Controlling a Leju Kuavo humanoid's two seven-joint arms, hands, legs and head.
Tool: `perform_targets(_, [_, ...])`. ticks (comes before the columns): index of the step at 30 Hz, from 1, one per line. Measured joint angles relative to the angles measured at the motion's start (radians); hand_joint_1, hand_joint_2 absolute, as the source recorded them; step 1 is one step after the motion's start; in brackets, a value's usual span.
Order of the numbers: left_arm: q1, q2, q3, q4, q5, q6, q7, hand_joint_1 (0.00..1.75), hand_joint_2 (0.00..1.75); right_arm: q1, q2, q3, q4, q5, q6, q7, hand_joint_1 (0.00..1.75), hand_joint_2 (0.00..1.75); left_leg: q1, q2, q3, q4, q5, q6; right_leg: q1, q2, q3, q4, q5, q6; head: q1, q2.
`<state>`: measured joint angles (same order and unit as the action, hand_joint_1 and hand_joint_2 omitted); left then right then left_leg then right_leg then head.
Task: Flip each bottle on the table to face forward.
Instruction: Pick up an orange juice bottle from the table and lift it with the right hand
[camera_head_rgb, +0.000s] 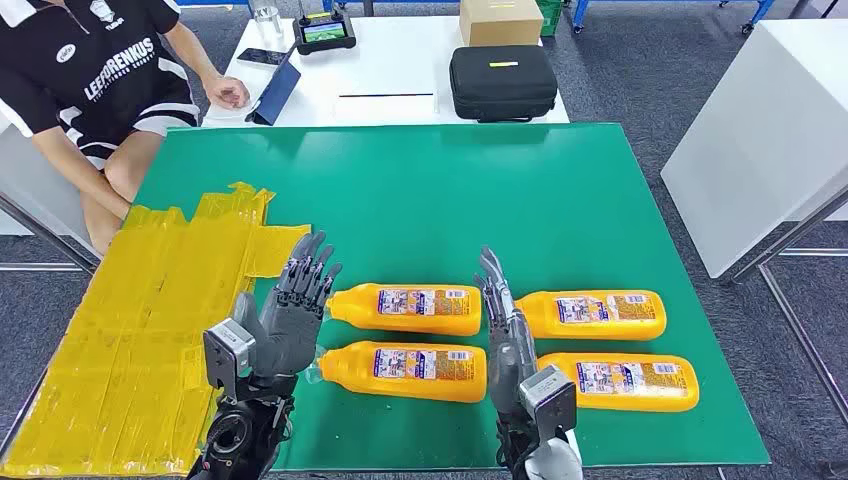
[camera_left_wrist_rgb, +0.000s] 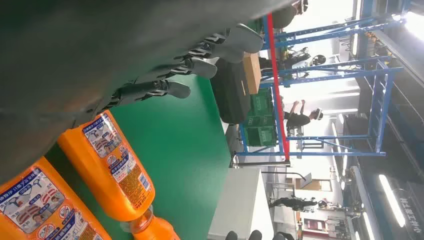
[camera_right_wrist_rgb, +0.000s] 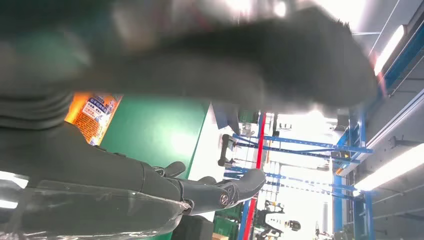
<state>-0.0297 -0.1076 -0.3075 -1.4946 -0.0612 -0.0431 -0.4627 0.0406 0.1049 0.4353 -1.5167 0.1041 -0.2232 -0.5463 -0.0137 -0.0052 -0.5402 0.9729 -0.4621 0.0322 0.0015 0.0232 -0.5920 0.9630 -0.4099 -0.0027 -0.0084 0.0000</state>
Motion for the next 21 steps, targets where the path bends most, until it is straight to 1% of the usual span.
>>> perform_targets(15, [0.0,0.0,0.0,0.0,0.0,0.0,0.0,0.0,1.75,0.0,0.0,0.0,0.0,0.0,0.0,0.0,0.0,1.75,0.0,0.0,0.0,0.0,0.0,0.0,0.0,0.0,0.0,0.0,0.0,0.0,0.0,0.0])
perform_targets(16, [0.0,0.0,0.0,0.0,0.0,0.0,0.0,0.06,1.75,0.0,0.0,0.0,0.0,0.0,0.0,0.0,0.03,1.75,0.0,0.0,0.0,0.0,0.0,0.0,0.0,0.0,0.0,0.0,0.0,0.0,0.0,0.0])
perform_targets(18, [0.0,0.0,0.0,0.0,0.0,0.0,0.0,0.84,1.75,0.0,0.0,0.0,0.0,0.0,0.0,0.0,0.77,1.75,0.0,0.0,0.0,0.0,0.0,0.0,0.0,0.0,0.0,0.0,0.0,0.0,0.0,0.0])
perform_targets(19, [0.0,0.0,0.0,0.0,0.0,0.0,0.0,1.28,1.75,0.0,0.0,0.0,0.0,0.0,0.0,0.0,1.2,1.75,0.0,0.0,0.0,0.0,0.0,0.0,0.0,0.0,0.0,0.0,0.0,0.0,0.0,0.0])
perform_targets(20, [0.0,0.0,0.0,0.0,0.0,0.0,0.0,1.66,1.75,0.0,0.0,0.0,0.0,0.0,0.0,0.0,1.61,1.75,0.0,0.0,0.0,0.0,0.0,0.0,0.0,0.0,0.0,0.0,0.0,0.0,0.0,0.0])
perform_targets(21, [0.0,0.0,0.0,0.0,0.0,0.0,0.0,1.7,1.75,0.0,0.0,0.0,0.0,0.0,0.0,0.0,1.68,1.75,0.0,0.0,0.0,0.0,0.0,0.0,0.0,0.0,0.0,0.0,0.0,0.0,0.0,0.0])
